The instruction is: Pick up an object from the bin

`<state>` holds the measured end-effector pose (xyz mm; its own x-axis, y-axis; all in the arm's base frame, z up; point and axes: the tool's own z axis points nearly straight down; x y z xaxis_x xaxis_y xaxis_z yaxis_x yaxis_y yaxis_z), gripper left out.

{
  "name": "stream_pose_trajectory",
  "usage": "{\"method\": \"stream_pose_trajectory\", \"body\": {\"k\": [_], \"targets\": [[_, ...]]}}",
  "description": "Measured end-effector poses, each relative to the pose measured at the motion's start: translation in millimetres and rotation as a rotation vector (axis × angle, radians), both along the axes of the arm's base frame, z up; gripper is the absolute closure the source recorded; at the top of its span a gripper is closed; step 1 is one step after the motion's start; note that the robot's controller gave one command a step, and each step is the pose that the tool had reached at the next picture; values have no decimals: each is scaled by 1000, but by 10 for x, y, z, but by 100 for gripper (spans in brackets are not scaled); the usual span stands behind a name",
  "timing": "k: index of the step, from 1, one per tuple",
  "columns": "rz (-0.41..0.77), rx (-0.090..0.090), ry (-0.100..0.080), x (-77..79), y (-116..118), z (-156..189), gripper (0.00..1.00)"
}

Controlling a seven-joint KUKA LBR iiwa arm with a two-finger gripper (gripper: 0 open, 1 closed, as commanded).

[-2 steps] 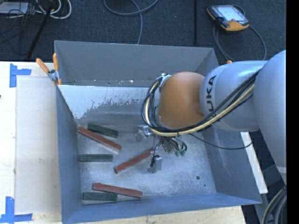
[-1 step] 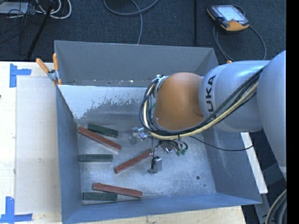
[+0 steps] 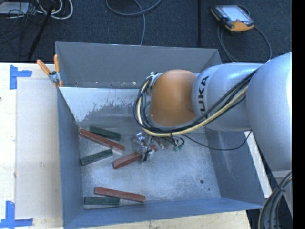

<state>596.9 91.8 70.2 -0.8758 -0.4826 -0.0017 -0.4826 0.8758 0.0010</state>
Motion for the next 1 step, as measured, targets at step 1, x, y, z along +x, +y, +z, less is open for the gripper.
{"method": "stream_pose_trajectory", "body": {"k": [1], "targets": [[-1,0,0,0,0,0,100]]}}
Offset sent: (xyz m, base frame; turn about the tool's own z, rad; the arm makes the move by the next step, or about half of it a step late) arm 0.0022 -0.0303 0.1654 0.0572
